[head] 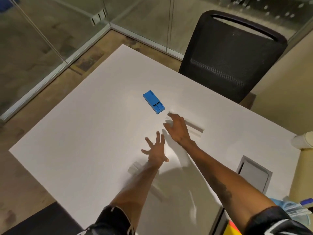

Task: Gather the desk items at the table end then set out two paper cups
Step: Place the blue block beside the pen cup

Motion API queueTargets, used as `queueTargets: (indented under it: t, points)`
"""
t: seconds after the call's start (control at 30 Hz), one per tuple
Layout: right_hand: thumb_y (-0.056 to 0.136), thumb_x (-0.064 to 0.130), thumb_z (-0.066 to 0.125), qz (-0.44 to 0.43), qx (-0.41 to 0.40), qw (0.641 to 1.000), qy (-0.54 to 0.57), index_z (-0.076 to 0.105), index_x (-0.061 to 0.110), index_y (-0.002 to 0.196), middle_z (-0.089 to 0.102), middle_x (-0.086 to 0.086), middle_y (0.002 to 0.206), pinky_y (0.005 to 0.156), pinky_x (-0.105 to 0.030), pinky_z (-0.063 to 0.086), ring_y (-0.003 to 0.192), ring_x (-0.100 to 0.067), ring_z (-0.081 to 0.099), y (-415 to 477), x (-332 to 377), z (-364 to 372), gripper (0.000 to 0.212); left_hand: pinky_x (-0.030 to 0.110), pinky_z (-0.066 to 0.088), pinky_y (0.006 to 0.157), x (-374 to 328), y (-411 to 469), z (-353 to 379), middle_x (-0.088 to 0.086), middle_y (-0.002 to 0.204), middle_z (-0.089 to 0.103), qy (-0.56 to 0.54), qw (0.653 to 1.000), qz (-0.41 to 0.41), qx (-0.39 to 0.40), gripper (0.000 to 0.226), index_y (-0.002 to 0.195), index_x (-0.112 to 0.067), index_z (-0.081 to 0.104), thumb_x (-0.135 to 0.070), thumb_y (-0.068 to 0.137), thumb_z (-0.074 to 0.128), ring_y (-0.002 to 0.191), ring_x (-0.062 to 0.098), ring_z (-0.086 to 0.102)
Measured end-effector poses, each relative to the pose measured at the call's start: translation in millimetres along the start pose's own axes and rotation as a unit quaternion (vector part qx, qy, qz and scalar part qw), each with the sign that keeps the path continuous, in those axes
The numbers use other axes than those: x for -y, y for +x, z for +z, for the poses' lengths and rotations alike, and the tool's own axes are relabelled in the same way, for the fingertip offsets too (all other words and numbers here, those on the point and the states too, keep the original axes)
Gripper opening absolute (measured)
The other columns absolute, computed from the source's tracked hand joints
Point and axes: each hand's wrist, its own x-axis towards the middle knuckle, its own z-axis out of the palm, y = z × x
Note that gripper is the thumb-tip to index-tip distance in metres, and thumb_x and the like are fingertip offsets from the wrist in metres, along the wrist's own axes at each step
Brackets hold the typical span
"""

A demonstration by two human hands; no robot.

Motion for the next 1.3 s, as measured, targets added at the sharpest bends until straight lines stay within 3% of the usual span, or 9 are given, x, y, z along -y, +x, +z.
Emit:
queueTargets:
  t: [0.1, 0.23, 0.37, 0.43, 0.63, 0.8, 0.97, 1.3]
  points:
    - [0.096, 0.032, 0.06, 0.004, -0.005, 1.0, 0.01, 0.044, 0.02, 0.145, 0.048, -0.001, 0.147, 0.102, -0.026, 0.039, 0.136, -0.018, 0.044, 22.0, 8.2, 11.1, 0.053, 0.082, 0.007, 0.108, -8.4, 5.0, 3.9, -0.005, 0.165, -0.025, 0.065, 0.998, -0.013, 0.008, 0.126, 0.159, -0.028, -0.011, -0.038, 0.076, 0.084, 0.148, 0.049, -0.024]
    - [0.094, 0.032, 0.064, 0.023, -0.022, 0.998, 0.054, 0.044, 0.017, 0.144, 0.049, -0.003, 0.144, 0.094, -0.024, 0.04, 0.132, -0.019, 0.047, 47.4, 14.9, 26.0, 0.056, 0.082, 0.004, 0.108, -9.6, 8.4, 6.7, -0.004, 0.166, -0.024, 0.052, 0.999, -0.01, -0.002, 0.123, 0.16, -0.027, -0.01, -0.038, 0.078, 0.081, 0.148, 0.049, -0.025]
    - [0.091, 0.027, 0.07, 0.007, -0.043, 0.998, 0.039, 0.051, 0.013, 0.134, 0.057, -0.006, 0.134, 0.091, -0.023, 0.05, 0.123, -0.02, 0.057, 74.4, 19.5, 43.0, 0.05, 0.08, 0.013, 0.108, -6.1, 11.7, 11.6, 0.002, 0.168, -0.015, 0.108, 0.993, 0.012, -0.042, 0.116, 0.161, -0.022, -0.002, -0.041, 0.08, 0.078, 0.148, 0.055, -0.013]
    - [0.089, 0.024, 0.072, -0.003, -0.048, 0.998, 0.033, 0.053, 0.011, 0.129, 0.06, -0.007, 0.127, 0.093, -0.029, 0.058, 0.118, -0.021, 0.06, 88.1, 22.8, 49.1, 0.046, 0.079, 0.021, 0.107, -5.0, 16.3, 12.8, 0.005, 0.169, -0.011, 0.143, 0.988, 0.017, -0.048, 0.116, 0.161, -0.019, 0.001, -0.043, 0.078, 0.078, 0.147, 0.059, -0.006]
    - [0.087, 0.021, 0.075, -0.004, -0.049, 0.998, -0.026, 0.05, 0.006, 0.128, 0.058, -0.012, 0.124, 0.094, -0.039, 0.055, 0.115, -0.026, 0.056, 116.3, 25.2, 60.4, 0.051, 0.083, 0.025, 0.098, -2.0, 32.2, 15.8, 0.001, 0.168, -0.01, 0.148, 0.988, -0.006, -0.037, 0.128, 0.16, -0.024, 0.003, -0.045, 0.066, 0.087, 0.147, 0.06, -0.002]
    - [0.088, 0.03, 0.072, -0.008, -0.033, 0.993, -0.111, 0.047, 0.004, 0.127, 0.056, -0.014, 0.12, 0.097, -0.038, 0.051, 0.111, -0.026, 0.056, 124.8, 23.4, 66.9, 0.053, 0.086, 0.016, 0.099, 0.8, 38.2, 19.5, -0.003, 0.168, -0.012, 0.117, 0.992, -0.016, -0.034, 0.127, 0.16, -0.026, 0.003, -0.04, 0.067, 0.089, 0.148, 0.058, -0.01]
    - [0.088, 0.025, 0.071, -0.003, -0.038, 0.99, -0.138, 0.047, 0.007, 0.128, 0.055, -0.012, 0.121, 0.092, -0.031, 0.053, 0.113, -0.023, 0.056, 129.0, 20.6, 67.9, 0.05, 0.086, 0.016, 0.098, 2.6, 41.3, 21.7, -0.001, 0.168, -0.009, 0.119, 0.992, -0.01, -0.052, 0.121, 0.16, -0.024, 0.007, -0.037, 0.069, 0.087, 0.147, 0.059, -0.007]
    - [0.084, 0.03, 0.074, 0.007, -0.033, 0.993, -0.115, 0.055, 0.007, 0.121, 0.058, -0.01, 0.113, 0.085, -0.032, 0.057, 0.106, -0.021, 0.058, 106.6, 30.3, 44.1, 0.048, 0.082, 0.021, 0.1, 1.1, 38.2, 21.5, -0.001, 0.168, -0.013, 0.14, 0.989, -0.016, -0.047, 0.126, 0.16, -0.026, 0.003, -0.043, 0.068, 0.087, 0.148, 0.057, -0.005]
